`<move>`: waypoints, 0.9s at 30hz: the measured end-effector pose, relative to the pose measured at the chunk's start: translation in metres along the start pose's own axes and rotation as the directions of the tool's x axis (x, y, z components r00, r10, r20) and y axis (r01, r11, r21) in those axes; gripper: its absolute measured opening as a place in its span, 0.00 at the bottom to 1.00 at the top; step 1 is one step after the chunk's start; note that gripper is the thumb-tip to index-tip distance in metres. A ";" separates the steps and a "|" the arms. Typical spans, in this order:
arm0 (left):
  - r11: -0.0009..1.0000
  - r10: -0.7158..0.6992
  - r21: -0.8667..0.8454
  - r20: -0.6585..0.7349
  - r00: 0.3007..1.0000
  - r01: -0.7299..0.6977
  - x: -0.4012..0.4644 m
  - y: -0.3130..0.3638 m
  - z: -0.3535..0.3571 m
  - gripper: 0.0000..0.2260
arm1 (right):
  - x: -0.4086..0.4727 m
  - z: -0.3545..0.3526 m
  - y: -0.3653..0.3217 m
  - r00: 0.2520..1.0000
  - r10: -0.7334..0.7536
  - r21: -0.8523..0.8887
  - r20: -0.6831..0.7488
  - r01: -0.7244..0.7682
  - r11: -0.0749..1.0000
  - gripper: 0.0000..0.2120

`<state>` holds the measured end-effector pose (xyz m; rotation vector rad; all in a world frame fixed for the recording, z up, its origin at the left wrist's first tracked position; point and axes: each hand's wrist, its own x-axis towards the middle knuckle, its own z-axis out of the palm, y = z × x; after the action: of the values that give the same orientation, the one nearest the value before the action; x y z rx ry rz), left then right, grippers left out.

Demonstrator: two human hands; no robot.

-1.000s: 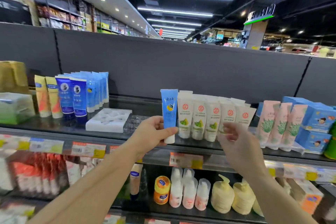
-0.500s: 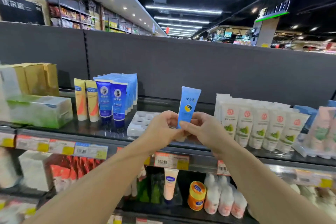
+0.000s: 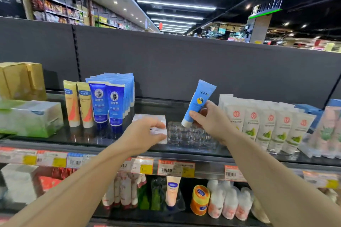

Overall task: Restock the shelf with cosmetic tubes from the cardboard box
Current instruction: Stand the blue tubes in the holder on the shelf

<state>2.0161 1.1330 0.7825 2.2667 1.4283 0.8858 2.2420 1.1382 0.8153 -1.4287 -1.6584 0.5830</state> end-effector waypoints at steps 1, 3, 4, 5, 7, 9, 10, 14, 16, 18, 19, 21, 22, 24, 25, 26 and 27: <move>1.000 0.007 0.019 0.017 1.000 -0.008 0.001 -0.002 0.003 0.16 | 0.003 0.002 0.001 1.000 0.006 -0.018 -0.002 -0.006 1.000 0.08; 0.998 0.020 0.061 0.054 0.998 -0.023 0.002 -0.002 0.005 0.16 | 0.008 0.006 0.004 1.000 0.016 -0.048 -0.001 -0.016 0.999 0.09; 0.991 0.042 0.121 0.077 0.996 -0.051 0.003 -0.002 0.006 0.16 | 0.010 0.008 0.004 1.000 0.015 -0.060 0.001 -0.015 0.998 0.10; 0.977 0.072 0.194 0.099 0.993 -0.090 0.005 -0.002 0.006 0.17 | 0.012 0.011 0.005 1.000 0.014 -0.070 0.005 -0.013 0.997 0.10; 0.938 0.116 0.310 0.139 0.983 -0.155 0.009 -0.003 0.008 0.18 | 0.018 0.017 0.006 1.000 0.015 -0.083 0.018 -0.014 0.996 0.09; 0.905 0.117 0.386 0.183 0.976 -0.181 0.012 -0.003 0.009 0.20 | 0.024 0.025 0.007 0.999 0.024 -0.072 0.023 -0.022 0.997 0.10; 0.894 0.107 0.408 0.205 0.973 -0.184 0.013 -0.004 0.009 0.21 | 0.028 0.028 0.008 0.999 0.027 -0.068 0.022 -0.025 0.997 0.10; 0.884 0.098 0.426 0.238 0.966 -0.194 0.013 -0.004 0.012 0.21 | 0.040 0.041 0.008 1.000 0.016 -0.062 0.016 -0.015 0.998 0.13; 0.882 0.101 0.426 0.245 0.964 -0.201 0.011 -0.005 0.013 0.21 | 0.044 0.045 0.009 0.999 0.015 -0.086 0.032 -0.013 0.996 0.14; 0.882 0.099 0.426 0.253 0.962 -0.203 0.010 -0.006 0.013 0.20 | 0.048 0.048 0.010 0.998 0.018 -0.120 0.053 -0.011 0.993 0.15; 0.880 0.099 0.429 0.257 0.961 -0.205 0.009 -0.006 0.013 0.20 | 0.049 0.049 0.010 0.998 0.018 -0.136 0.062 -0.009 0.991 0.16; 0.872 0.105 0.438 0.269 0.958 -0.218 0.009 -0.006 0.012 0.21 | 0.051 0.048 0.008 0.996 0.011 -0.175 0.087 0.004 0.985 0.16; 0.870 0.107 0.438 0.275 0.956 -0.224 0.008 -0.006 0.011 0.21 | 0.051 0.047 0.007 0.995 0.009 -0.188 0.096 0.009 0.982 0.17; 0.871 0.108 0.434 0.285 0.952 -0.229 0.008 -0.006 0.010 0.22 | 0.051 0.046 0.006 0.995 0.014 -0.185 0.098 0.004 0.983 0.18; 0.871 0.107 0.434 0.294 0.950 -0.232 0.007 -0.006 0.009 0.23 | 0.051 0.046 0.007 0.995 0.022 -0.174 0.093 -0.005 0.985 0.18; 0.868 0.105 0.437 0.304 0.947 -0.236 0.006 -0.006 0.009 0.23 | 0.050 0.047 0.007 0.995 0.031 -0.168 0.091 -0.015 0.986 0.18; 0.864 0.107 0.441 0.314 0.943 -0.244 0.006 -0.006 0.008 0.23 | 0.049 0.048 0.009 0.995 0.038 -0.170 0.093 -0.021 0.985 0.18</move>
<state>2.0189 1.1413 0.7748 2.7823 1.4374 0.2413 2.2077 1.1959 0.7975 -1.5701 -1.8003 0.5456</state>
